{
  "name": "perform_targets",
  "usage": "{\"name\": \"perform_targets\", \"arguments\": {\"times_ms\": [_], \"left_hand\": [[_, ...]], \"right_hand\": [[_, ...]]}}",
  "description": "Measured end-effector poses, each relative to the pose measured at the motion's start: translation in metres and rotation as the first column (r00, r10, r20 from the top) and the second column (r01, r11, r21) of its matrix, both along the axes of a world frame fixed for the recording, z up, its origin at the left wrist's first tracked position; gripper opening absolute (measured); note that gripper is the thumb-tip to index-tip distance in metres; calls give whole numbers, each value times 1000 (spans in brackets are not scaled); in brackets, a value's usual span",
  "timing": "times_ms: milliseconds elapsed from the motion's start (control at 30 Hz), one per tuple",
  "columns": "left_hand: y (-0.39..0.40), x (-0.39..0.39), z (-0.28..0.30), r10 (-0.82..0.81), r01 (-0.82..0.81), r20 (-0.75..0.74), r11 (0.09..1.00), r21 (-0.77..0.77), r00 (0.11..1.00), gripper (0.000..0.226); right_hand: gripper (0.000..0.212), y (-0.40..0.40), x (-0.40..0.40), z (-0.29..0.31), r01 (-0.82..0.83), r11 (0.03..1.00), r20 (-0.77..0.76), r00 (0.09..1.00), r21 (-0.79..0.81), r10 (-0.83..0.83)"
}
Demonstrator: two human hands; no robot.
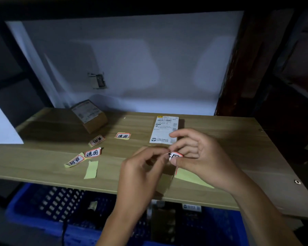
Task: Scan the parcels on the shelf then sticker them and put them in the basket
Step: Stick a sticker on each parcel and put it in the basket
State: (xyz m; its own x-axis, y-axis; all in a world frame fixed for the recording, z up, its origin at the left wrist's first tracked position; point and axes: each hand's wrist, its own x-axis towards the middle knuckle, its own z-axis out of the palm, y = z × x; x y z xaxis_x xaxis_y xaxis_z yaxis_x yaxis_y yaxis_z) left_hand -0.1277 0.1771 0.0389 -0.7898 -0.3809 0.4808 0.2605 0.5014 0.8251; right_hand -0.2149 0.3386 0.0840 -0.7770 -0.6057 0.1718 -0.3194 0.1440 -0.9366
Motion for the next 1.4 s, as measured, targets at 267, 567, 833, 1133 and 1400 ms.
{"name": "perform_targets", "arguments": {"times_ms": [267,567,833,1133,1400], "left_hand": [[-24,4,-12,-3,-5,113,997,72,994,17],[-49,-30,-12,17,7,98,971,-238,995,8],[-51,-41,-16,50,-7,118,942,-335,992,7],[-49,-51,-12,88,-45,51,832,-553,995,20],[-52,-53,-15,88,-57,28,827,-559,996,20]], "right_hand": [[25,-23,6,-23,238,971,-107,966,6,-236],[25,-35,2,-26,417,906,-546,777,76,-312],[27,-38,-4,-39,432,896,-545,778,104,-312],[26,-44,-12,-41,530,843,-645,678,98,-352],[33,-36,-32,-37,403,906,-524,803,129,-282]]}}
